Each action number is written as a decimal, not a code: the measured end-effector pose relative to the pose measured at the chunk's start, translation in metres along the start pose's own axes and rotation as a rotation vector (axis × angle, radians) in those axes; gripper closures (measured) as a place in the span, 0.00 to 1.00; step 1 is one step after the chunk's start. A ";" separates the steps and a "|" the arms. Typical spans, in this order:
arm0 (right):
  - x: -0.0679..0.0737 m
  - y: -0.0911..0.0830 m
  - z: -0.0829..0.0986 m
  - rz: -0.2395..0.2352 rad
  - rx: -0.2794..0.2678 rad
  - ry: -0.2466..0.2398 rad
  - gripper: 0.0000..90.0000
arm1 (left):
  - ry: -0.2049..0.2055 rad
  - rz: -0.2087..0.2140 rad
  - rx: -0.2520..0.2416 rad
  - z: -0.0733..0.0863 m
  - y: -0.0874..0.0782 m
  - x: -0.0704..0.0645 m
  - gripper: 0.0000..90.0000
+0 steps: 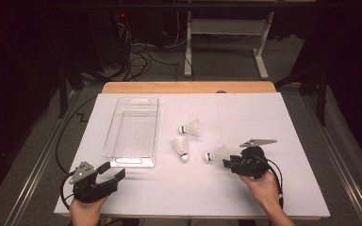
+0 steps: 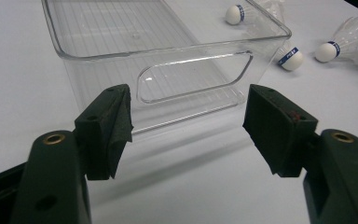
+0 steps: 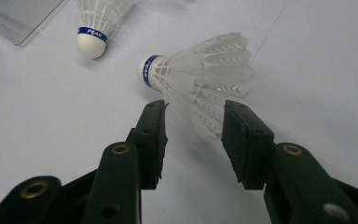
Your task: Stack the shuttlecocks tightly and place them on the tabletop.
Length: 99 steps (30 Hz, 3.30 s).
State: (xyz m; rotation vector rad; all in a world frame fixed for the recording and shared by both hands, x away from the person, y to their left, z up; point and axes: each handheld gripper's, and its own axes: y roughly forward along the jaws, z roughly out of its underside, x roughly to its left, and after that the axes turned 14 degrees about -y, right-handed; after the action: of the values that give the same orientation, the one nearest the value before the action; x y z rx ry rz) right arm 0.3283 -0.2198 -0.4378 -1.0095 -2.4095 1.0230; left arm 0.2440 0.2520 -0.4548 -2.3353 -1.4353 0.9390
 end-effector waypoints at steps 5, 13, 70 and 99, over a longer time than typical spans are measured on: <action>0.000 0.004 -0.003 -0.005 0.002 0.001 0.71 | -0.001 -0.001 0.000 0.000 0.000 0.000 0.37; 0.002 0.011 -0.008 -0.015 0.008 -0.008 0.79 | -0.001 0.000 0.001 0.000 0.000 0.000 0.36; -0.015 0.012 -0.035 -0.079 -0.021 -0.034 1.00 | 0.003 -0.003 0.007 0.000 0.001 0.001 0.36; -0.032 0.020 -0.064 -0.081 -0.038 -0.022 1.00 | 0.012 -0.007 0.012 0.000 0.002 0.000 0.36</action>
State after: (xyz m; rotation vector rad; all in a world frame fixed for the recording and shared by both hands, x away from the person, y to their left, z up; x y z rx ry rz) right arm 0.3946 -0.2023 -0.4097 -0.9100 -2.4743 0.9688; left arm 0.2455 0.2512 -0.4560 -2.3220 -1.4275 0.9274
